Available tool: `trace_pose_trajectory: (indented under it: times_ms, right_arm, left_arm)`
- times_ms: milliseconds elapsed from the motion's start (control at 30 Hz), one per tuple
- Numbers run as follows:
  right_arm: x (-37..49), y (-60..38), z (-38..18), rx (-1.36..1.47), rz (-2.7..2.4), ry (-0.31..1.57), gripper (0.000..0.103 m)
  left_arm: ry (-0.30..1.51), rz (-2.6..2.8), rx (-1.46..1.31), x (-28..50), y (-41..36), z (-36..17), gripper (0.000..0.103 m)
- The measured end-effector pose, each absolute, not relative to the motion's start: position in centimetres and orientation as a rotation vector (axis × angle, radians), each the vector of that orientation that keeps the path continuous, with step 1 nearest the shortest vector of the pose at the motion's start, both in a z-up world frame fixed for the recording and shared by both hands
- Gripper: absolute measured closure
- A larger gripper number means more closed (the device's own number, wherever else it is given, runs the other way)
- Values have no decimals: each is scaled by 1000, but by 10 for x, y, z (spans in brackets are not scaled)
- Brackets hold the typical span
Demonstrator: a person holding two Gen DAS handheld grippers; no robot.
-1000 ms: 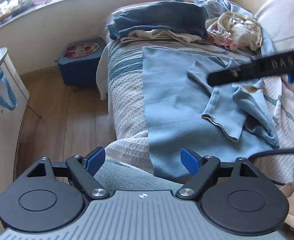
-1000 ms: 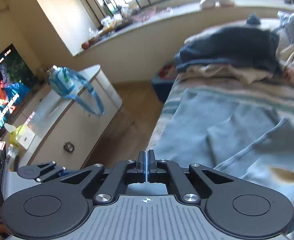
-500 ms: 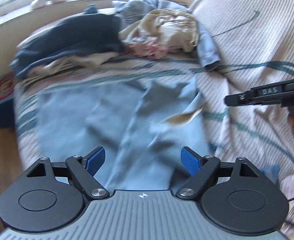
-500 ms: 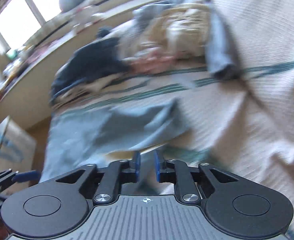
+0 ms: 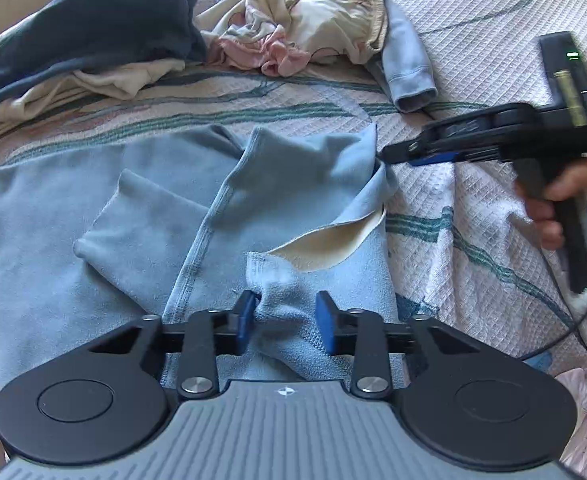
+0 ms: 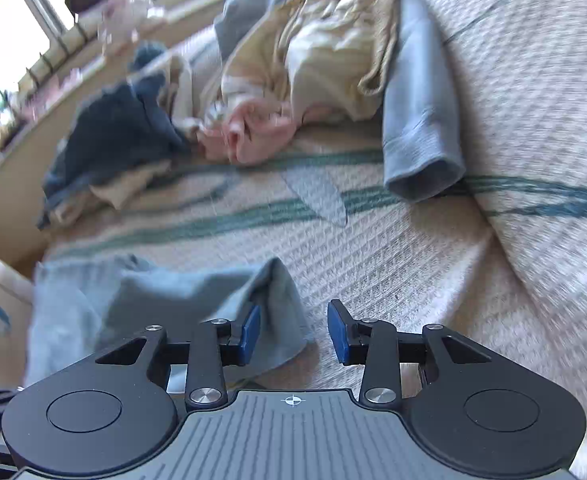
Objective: Fold clothes
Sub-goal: 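Grasp the sweatshirt hem with the left gripper and lift it toward the collar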
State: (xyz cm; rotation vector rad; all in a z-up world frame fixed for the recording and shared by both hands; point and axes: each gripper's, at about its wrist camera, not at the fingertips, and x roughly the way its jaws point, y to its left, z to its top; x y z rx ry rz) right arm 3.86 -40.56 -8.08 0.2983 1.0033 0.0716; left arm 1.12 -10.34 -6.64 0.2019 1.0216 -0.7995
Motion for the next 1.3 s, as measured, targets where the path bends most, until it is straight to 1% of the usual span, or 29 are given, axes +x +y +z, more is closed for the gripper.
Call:
trace_pose_trajectory:
  times_ms: [67,100,167,233,300,567,700,733,767,867,1000,1133,1200,1233,1300]
  right_arm:
    - [43,-404,-90,303,71,1015,66]
    - [44,-404,-93,308,70,1018,66]
    - [46,-403,-101,318,67,1025,69]
    - [46,-400,-98,306,75,1023,95]
    - [43,-395,-89,288,86,1009,98]
    - [33,-367,-20,251,208,891,98]
    - [44,-323,3,223,286,849,98]
    - [47,-312,9,216,305,839,98]
    - [50,-300,14,208,324,829,98]
    - [63,-253,16,188,396,846,98]
    - [81,-184,5,144,472,881,98]
    - [96,-135,-7,134,531,915,98]
    - [105,-114,-15,107,528,928,98]
    - [111,-105,-20,89,519,937,98]
    - [123,-94,-36,67,490,977,98]
  left_arm:
    - [1020,-799,194,11,-102,-64,82]
    - [1019,-798,192,11,-102,-63,83]
    - [1016,-797,188,10,-99,-60,86]
    - [1002,-796,167,6,-90,-52,90]
    - [989,-795,146,3,-82,-44,92]
    - [926,-745,57,-19,-31,-14,93]
    - [895,-703,10,-39,7,-3,93]
    - [889,-688,1,-44,16,-1,94]
    - [887,-663,-5,-47,27,-1,98]
    - [901,-587,-51,-50,62,-2,98]
    - [918,-501,-99,-48,101,-8,98]
    - [942,-472,-142,-43,118,-15,98]
    - [958,-463,-154,-38,121,-19,93]
    - [968,-462,-154,-35,121,-22,87]
    - [986,-453,-157,-30,122,-27,80]
